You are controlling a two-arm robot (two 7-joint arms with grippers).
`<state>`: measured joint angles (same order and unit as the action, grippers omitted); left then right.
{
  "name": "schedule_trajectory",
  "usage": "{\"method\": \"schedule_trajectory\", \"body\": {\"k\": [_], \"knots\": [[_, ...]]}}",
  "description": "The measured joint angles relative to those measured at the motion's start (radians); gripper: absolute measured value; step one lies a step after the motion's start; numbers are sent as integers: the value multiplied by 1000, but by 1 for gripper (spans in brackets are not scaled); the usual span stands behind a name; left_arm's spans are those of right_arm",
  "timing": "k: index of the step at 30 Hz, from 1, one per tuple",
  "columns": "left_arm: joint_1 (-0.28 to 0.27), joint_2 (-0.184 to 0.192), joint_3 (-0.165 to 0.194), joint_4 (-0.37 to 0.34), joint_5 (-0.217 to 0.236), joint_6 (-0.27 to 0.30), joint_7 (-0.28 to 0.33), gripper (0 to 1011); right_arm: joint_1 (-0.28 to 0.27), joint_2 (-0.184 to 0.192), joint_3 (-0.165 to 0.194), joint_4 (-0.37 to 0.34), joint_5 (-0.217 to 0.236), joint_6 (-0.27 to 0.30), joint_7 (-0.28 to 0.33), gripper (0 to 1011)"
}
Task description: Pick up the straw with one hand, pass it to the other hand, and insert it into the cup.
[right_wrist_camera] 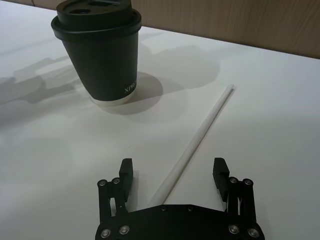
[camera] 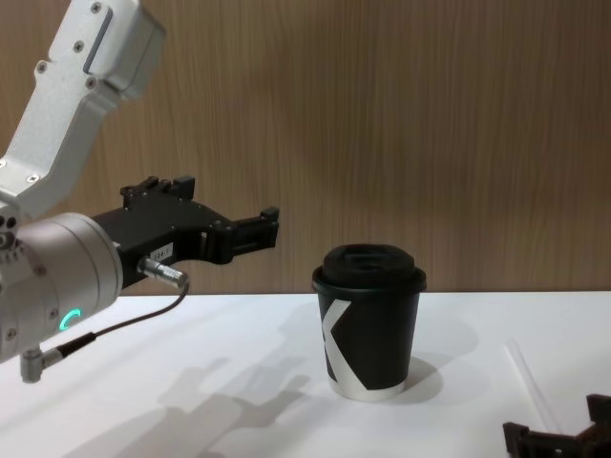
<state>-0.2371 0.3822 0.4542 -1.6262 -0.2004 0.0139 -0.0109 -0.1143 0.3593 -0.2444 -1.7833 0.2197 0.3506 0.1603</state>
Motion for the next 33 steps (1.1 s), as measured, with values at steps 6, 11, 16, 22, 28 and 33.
{"method": "schedule_trajectory", "body": {"k": [6,11,16,22,28,33], "knots": [[0,0,0,0,0,0,0,1004,2,-6,2,5,0,6,7,1001],[0,0,0,0,0,0,0,1003,2,-19,8,7,4,17,8,1001],[0,0,0,0,0,0,0,1004,2,-30,15,8,12,29,8,1001],[0,0,0,0,0,0,0,1003,2,-39,22,9,18,40,6,894],[0,0,0,0,0,0,0,1003,2,-45,26,9,21,45,6,738],[0,0,0,0,0,0,0,1003,1,-48,27,10,24,49,5,566]]}}
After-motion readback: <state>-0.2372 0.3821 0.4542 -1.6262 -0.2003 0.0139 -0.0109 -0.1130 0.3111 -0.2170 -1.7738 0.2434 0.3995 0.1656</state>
